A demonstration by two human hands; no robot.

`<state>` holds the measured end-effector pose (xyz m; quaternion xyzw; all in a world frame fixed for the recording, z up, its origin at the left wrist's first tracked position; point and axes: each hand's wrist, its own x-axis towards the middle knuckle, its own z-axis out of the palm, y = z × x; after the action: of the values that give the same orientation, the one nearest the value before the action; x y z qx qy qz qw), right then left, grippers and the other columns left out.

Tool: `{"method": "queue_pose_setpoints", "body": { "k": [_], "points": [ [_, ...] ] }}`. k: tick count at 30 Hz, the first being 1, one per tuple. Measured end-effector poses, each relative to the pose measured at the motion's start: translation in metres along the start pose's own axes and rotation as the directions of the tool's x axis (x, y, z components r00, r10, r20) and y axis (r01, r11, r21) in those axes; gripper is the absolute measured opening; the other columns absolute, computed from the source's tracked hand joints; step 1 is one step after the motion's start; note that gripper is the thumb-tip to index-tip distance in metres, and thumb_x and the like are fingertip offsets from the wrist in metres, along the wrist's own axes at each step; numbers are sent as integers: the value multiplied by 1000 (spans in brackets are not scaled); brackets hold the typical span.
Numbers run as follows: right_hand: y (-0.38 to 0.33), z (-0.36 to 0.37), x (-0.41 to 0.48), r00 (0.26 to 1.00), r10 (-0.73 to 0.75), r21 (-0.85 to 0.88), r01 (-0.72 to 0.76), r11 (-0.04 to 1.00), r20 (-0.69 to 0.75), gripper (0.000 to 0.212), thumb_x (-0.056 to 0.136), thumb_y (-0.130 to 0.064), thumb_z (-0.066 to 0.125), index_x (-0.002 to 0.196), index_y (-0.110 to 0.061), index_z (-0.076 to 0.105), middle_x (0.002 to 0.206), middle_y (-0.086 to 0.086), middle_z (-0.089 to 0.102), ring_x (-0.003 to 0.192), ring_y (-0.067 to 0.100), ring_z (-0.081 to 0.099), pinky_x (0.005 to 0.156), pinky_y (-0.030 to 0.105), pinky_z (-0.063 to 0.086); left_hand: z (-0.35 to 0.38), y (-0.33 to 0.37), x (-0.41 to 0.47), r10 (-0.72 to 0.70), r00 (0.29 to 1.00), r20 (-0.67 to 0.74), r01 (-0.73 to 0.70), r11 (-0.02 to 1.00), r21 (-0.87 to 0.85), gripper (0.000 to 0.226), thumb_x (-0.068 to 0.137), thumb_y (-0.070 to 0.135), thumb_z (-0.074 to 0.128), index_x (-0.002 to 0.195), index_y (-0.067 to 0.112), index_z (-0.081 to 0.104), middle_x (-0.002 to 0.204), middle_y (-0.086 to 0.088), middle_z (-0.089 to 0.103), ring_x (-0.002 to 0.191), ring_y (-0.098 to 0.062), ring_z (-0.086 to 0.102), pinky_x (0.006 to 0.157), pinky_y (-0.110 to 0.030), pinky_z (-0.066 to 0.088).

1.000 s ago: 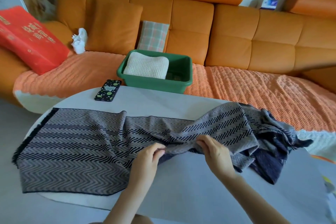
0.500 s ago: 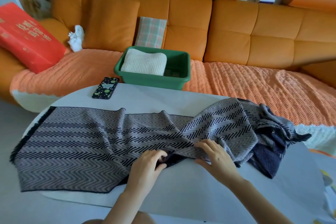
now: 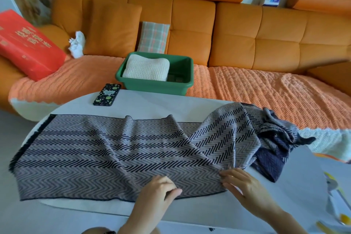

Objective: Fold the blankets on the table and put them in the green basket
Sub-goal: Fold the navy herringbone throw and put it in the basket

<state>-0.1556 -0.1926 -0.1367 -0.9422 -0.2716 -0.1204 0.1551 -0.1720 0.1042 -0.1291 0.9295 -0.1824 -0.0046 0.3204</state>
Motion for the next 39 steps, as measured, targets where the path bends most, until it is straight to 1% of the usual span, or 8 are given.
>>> {"method": "queue_pose_setpoints", "body": {
  "k": [6,9,13,16,24,29,35,39],
  "points": [
    [-14,-10,41,994,107,86,-104,991,-36,41,98,-45,33,106,-26,69,115,-13,63,105,5,58,89,26,48,-20,-14,6,-98,971,-219,101,995,5,22,95,32,47,108,28,65,109,20,55,102,2,50,86,-13,39],
    [-23,-4,101,981,194,82,-194,978,3,49,98,-46,30,132,-21,53,141,-6,47,130,12,43,108,30,32,-24,-23,15,-197,960,-196,229,961,153,39,97,37,39,134,25,48,144,5,39,134,-14,32,110,-29,26],
    [-22,25,174,923,297,125,-334,934,244,55,100,-44,29,150,-23,16,157,-6,9,145,12,7,117,32,5,-16,-26,33,-266,963,29,240,905,350,104,60,74,-32,148,33,5,156,2,-13,143,-20,-14,115,-44,-5],
    [-5,53,184,843,332,-59,-340,939,423,63,97,-53,18,151,-26,-1,158,-3,-7,146,14,-7,118,34,-1,-6,-25,47,-296,947,127,226,891,393,102,55,76,-27,147,35,-9,151,5,-26,141,-20,-22,113,-49,-11],
    [28,42,157,771,491,-302,-394,868,406,107,60,-76,-32,150,-25,-7,158,3,-10,146,19,-4,119,37,6,9,-32,47,-217,971,102,160,903,398,86,62,77,-28,138,39,-20,150,4,-25,141,-19,-21,113,-45,-15],
    [-4,34,172,869,424,-140,-401,905,253,68,96,-54,18,151,-16,4,158,2,-7,146,16,-6,118,33,1,-12,-53,36,-313,949,-48,300,840,452,65,95,59,10,137,22,42,144,-10,41,134,-27,28,106,-49,14],
    [-76,70,198,914,147,33,-171,985,378,88,75,-71,-5,150,-25,-6,153,-8,-20,140,7,-21,113,28,-12,-46,-91,14,-467,845,-261,534,756,378,78,91,62,8,135,11,47,142,-21,41,130,-39,38,99,-60,32],
    [-68,94,188,901,207,-95,-184,978,382,97,63,-79,-25,148,-34,-11,151,-11,-23,142,12,-22,115,32,-13,-58,-109,-7,-612,753,-240,654,660,371,84,81,69,-3,149,20,-3,156,-9,-6,144,-26,-4,115,-52,4]
  ]
}}
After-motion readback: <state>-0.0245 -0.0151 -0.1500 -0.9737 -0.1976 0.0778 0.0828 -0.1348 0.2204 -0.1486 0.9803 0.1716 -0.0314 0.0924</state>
